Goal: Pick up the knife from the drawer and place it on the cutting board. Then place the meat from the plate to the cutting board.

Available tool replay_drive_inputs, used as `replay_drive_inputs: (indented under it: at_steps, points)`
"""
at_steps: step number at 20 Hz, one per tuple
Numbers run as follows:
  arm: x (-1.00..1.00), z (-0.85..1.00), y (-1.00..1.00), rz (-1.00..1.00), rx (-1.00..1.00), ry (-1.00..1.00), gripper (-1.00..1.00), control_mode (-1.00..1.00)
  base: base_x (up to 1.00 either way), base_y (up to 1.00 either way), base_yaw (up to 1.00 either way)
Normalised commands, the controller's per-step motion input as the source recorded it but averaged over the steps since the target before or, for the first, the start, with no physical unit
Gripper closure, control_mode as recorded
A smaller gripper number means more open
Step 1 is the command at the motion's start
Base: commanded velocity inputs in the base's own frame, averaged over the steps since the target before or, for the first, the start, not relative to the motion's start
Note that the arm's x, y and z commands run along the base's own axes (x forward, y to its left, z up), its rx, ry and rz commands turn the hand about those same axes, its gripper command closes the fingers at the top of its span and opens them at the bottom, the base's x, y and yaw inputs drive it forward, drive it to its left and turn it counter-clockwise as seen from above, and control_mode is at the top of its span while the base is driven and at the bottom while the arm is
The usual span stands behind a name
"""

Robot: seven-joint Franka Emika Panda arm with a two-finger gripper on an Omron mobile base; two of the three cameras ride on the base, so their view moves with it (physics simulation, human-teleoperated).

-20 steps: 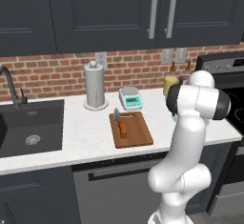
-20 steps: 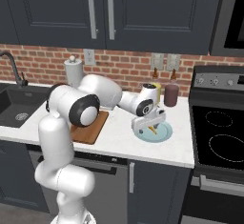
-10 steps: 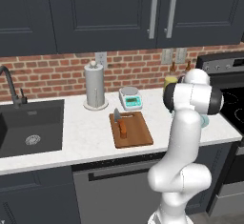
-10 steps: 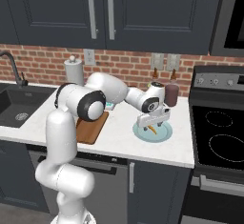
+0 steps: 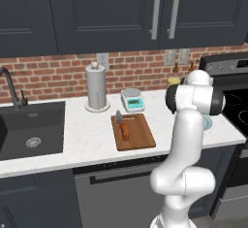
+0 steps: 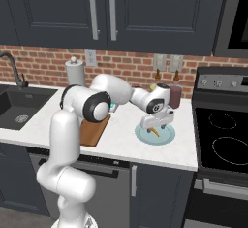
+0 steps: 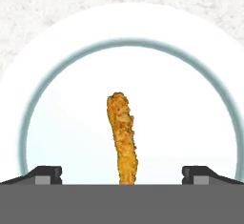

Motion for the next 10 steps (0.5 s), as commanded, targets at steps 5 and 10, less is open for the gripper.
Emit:
replay_drive_inputs:
  at_steps: [5, 10]
  points:
    - [0.00, -0.12, 0.00, 0.00, 0.00, 0.00, -1.00, -1.00, 0.00, 0.00, 0.00]
    - [0.00, -0.14, 0.00, 0.00, 0.00, 0.00, -1.00, -1.00, 0.00, 0.00, 0.00]
